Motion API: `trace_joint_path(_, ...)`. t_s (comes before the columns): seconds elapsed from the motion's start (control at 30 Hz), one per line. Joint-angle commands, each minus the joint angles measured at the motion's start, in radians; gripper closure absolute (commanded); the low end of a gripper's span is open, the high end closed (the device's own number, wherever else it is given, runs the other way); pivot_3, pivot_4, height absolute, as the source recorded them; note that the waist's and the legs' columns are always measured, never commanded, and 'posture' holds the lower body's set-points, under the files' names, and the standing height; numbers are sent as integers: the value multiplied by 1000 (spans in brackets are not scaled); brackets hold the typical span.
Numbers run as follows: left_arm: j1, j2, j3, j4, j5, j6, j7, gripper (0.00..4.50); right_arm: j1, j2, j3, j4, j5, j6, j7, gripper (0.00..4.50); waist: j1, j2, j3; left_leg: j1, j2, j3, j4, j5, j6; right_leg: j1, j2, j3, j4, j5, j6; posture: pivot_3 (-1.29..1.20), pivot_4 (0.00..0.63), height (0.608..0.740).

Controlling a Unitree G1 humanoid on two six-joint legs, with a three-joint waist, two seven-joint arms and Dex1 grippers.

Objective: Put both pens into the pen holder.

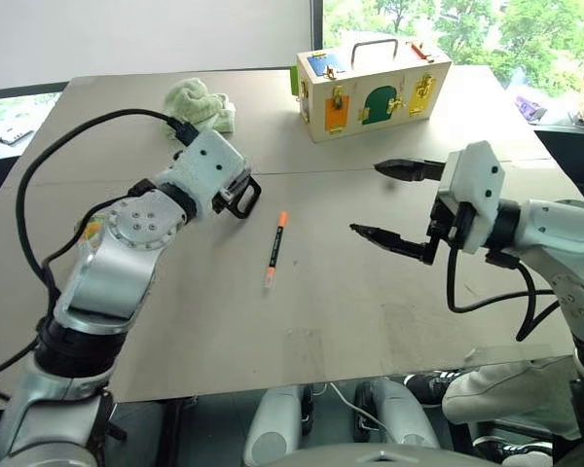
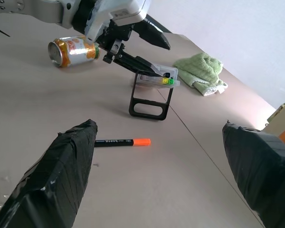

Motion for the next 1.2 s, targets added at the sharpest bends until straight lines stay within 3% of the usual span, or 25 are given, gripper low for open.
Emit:
trace_joint_path(0.03,-179,-140,201,-98,-286,492,-77,374,5,-8,-37,-30,12,-22,-5,0,1,-2,1,0,0,-1,2,0,0,1,0,-1,1,0,0,0,150,740)
trace_joint_path(0.1,-277,-214,284,-90,-397,749,-91,374,9,-9,-39,-27,13,-24,-9,0,3,-3,1,-3,0,-5,7,0,0,2,1,-5,2,0,0,0,150,740)
trace_joint_path(0.2,-351,-52,111,53,-536,783,73,374,17,-12,-43,-26,8,-29,-16,0,-7,-3,2,-2,0,-6,9,0,0,3,1,-4,2,0,1,0,150,740)
trace_joint_path(0.23,-396,-39,60,145,-601,783,143,374,23,-15,-48,-27,7,-28,-20,0,-6,-3,2,2,0,-4,7,0,0,4,1,-1,3,0,1,0,150,740)
trace_joint_path(0.37,-513,-118,-28,433,-670,783,436,374,44,-25,-65,-43,12,-18,-32,0,3,-3,2,3,0,-8,7,1,-1,5,2,-3,4,0,1,0,150,740)
trace_joint_path(0.53,-636,-215,-101,747,-723,783,580,374,96,-57,-85,-65,18,-20,-23,0,9,-4,2,1,-1,-7,8,0,0,5,1,-3,4,1,1,0,150,740)
trace_joint_path(0.7,-703,-294,-129,945,-672,783,615,374,145,-91,-102,-74,18,-29,-16,0,5,-4,2,1,-1,-7,8,0,-1,4,1,-2,3,1,1,0,150,740)
trace_joint_path(1.0,-761,-453,-97,1195,-396,771,544,374,206,-110,-130,-131,18,-8,-60,0,0,-4,2,1,-1,-5,8,0,-1,4,1,-1,3,0,1,0,150,740)
trace_joint_path(1.07,-767,-467,-96,1216,-348,760,525,374,217,-114,-137,-143,19,-2,-69,0,1,-4,2,2,-1,-5,7,0,-1,4,1,-1,4,0,1,0,150,740)
trace_joint_path(1.1,-771,-470,-101,1209,-326,753,513,931,220,-117,-140,-147,20,0,-72,0,0,-4,2,2,-1,-5,8,0,-1,4,1,-1,4,0,1,0,150,740)
trace_joint_path(1.2,-770,-448,-171,1098,-292,748,432,931,233,-124,-157,-160,30,10,-82,0,1,-4,2,2,-1,-5,8,0,-1,4,1,-1,4,1,1,0,150,740)
